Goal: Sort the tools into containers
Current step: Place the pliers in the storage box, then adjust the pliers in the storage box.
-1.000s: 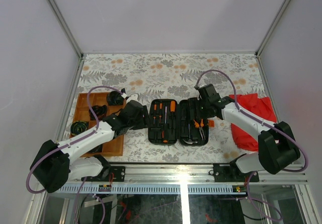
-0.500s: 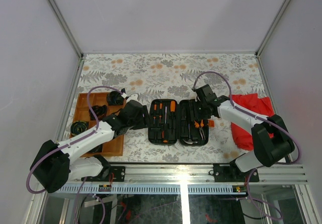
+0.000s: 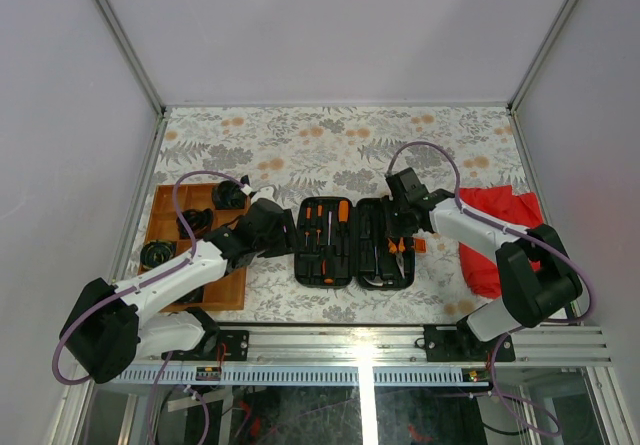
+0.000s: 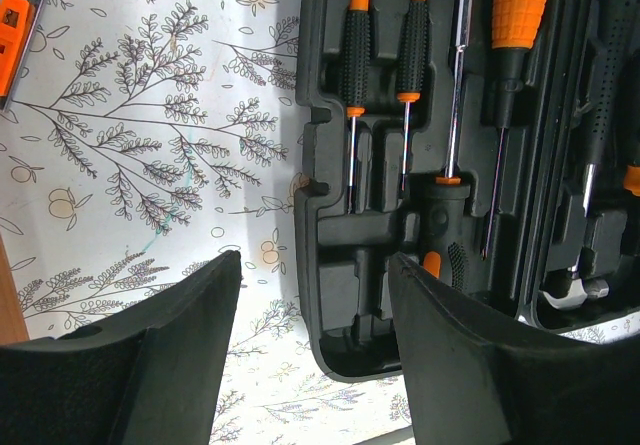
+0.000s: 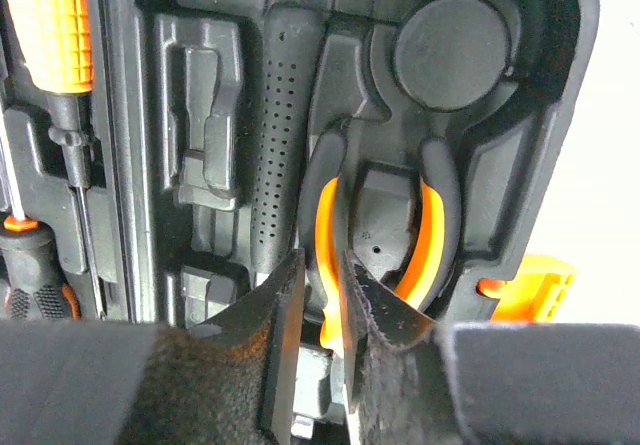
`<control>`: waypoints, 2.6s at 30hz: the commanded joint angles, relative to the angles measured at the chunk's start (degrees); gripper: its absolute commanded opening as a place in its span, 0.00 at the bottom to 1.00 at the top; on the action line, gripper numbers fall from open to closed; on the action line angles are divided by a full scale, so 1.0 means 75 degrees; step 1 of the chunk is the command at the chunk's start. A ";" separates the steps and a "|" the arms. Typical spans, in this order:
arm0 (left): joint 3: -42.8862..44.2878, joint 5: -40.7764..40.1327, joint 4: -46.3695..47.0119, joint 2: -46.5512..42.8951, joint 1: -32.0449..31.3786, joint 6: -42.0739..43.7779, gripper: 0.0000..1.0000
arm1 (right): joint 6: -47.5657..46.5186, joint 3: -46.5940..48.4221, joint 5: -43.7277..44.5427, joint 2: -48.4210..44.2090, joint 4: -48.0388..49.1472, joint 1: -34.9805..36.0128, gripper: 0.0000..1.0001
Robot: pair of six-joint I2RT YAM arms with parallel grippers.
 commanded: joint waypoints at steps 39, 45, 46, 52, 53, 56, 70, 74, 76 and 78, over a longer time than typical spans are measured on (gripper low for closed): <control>-0.0137 0.0187 0.0323 -0.0084 0.0150 0.0073 0.60 | 0.0233 0.0611 0.0288 0.0606 -0.0086 0.0031 0.27; -0.0151 0.0213 0.0345 -0.0131 0.0156 0.0049 0.60 | 0.0747 0.0668 0.0415 0.0535 -0.0007 0.0031 0.17; -0.0143 0.0227 0.0345 -0.0114 0.0161 0.0049 0.60 | 0.0824 0.0680 0.0442 0.0521 0.0006 0.0031 0.16; -0.0137 0.0246 0.0340 -0.0162 0.0174 0.0049 0.60 | 0.1198 0.0685 0.0650 0.0495 -0.0004 0.0032 0.12; -0.0147 0.0246 0.0345 -0.0172 0.0174 0.0049 0.60 | 0.1229 0.0671 0.0672 0.0473 0.0001 0.0037 0.11; -0.0170 0.0262 0.0345 -0.0158 0.0185 0.0049 0.60 | 0.1258 0.0624 0.0789 0.0377 -0.0059 0.0031 0.13; -0.0162 0.0315 0.0401 -0.0093 0.0197 0.0049 0.60 | 0.0592 0.0695 0.1302 -0.0810 -0.0638 0.0037 0.43; -0.0160 0.0339 0.0422 -0.0068 0.0196 0.0049 0.60 | 0.0391 0.0607 0.1715 -0.0960 -0.1030 0.0033 0.39; -0.0150 0.0339 0.0428 -0.0071 0.0197 0.0049 0.60 | 0.0319 0.0579 0.1787 -0.0977 -0.1141 0.0031 0.36; -0.0138 0.0350 0.0428 -0.0064 0.0197 0.0049 0.60 | 0.0268 0.0563 0.1719 -0.0938 -0.1223 0.0037 0.32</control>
